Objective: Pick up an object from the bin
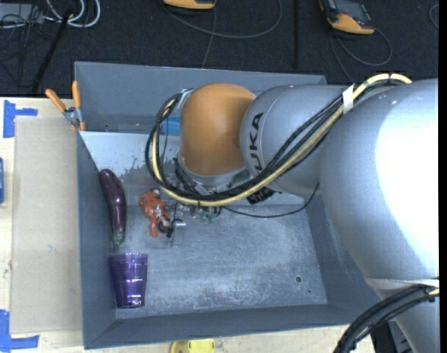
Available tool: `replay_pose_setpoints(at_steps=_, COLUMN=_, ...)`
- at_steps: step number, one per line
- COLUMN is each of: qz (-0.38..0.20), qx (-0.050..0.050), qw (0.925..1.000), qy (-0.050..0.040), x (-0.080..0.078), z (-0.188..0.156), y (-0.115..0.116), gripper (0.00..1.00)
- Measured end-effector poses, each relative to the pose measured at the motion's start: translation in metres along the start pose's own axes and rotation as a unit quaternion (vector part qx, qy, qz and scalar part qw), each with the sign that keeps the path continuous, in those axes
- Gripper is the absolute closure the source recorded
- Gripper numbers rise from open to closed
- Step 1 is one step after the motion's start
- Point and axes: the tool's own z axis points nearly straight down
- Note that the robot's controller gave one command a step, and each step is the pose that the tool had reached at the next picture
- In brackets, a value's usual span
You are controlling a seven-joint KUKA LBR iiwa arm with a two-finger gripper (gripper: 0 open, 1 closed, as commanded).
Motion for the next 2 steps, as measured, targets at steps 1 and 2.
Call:
replay_pose_setpoints(at_steps=1, qz=-0.058, qx=0.001, qw=0.9983, qy=0.0013, x=-0.005, z=0.009, y=-0.009, gripper=0.0)
replay_pose_setpoints(at_steps=2, qz=-0.02, qx=0.0, qw=0.9998, qy=-0.0012, x=-0.006, z=0.027, y=0.005, gripper=1.0)
